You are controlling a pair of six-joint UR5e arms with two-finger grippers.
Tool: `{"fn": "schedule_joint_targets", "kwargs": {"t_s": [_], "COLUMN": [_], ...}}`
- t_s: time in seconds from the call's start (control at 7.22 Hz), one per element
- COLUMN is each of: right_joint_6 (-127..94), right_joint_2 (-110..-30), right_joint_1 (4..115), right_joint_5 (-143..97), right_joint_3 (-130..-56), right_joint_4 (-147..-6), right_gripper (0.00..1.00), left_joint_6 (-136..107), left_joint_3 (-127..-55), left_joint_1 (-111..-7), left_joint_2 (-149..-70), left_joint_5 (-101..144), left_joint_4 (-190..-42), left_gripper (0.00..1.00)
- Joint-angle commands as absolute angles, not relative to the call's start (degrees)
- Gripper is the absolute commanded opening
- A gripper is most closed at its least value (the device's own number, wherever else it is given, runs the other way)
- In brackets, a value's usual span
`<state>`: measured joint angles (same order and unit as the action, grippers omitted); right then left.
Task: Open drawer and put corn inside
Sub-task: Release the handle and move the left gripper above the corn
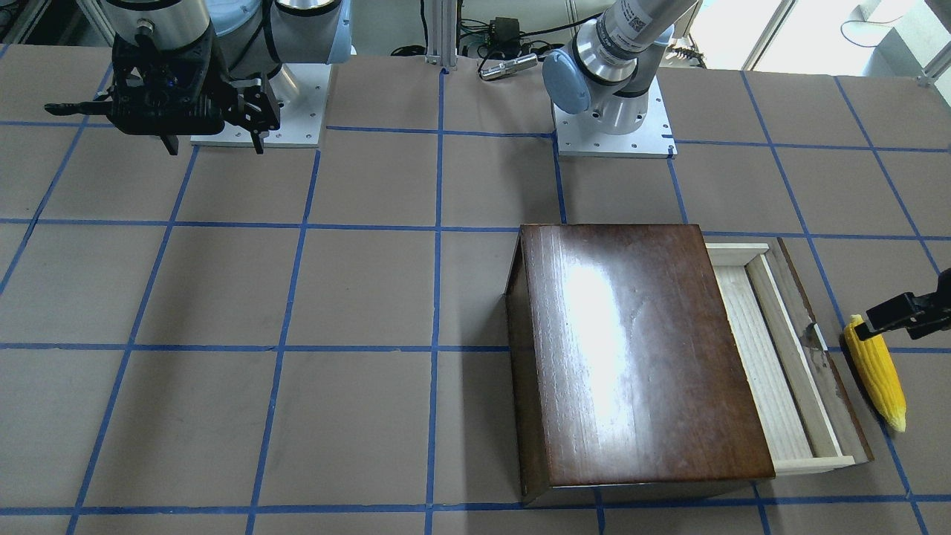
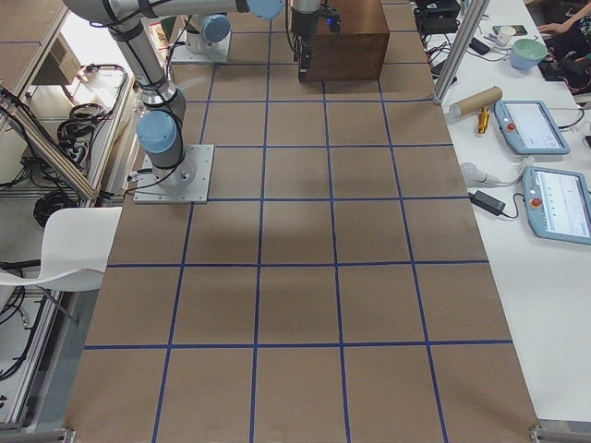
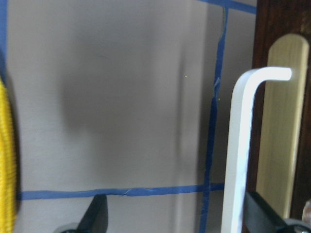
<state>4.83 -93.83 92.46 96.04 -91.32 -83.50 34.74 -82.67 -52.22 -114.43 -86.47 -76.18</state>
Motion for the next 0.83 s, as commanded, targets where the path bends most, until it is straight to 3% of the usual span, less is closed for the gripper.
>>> {"fn": "schedule_joint_targets", "kwargs": {"t_s": [0.0,0.69], "right_joint_6": [4.8,4.8], "right_joint_2": [-93.9,-93.8], "right_joint_1": [92.5,92.5], "right_joint_5": [96.0,96.1], "right_joint_3": [-91.3,-91.3], "right_joint_4": [-83.5,-83.5], "right_gripper": [1.00,1.00], "left_joint_6": [38.6,45.3], "left_joint_3": [-79.7,-81.8], "left_joint_1": [-52.2,-51.0], "left_joint_2": [-116.6,-121.8], "left_joint_5": [-92.1,-92.4], "left_joint_4": [-75.1,-68.9], "left_gripper": [1.00,1.00]}}
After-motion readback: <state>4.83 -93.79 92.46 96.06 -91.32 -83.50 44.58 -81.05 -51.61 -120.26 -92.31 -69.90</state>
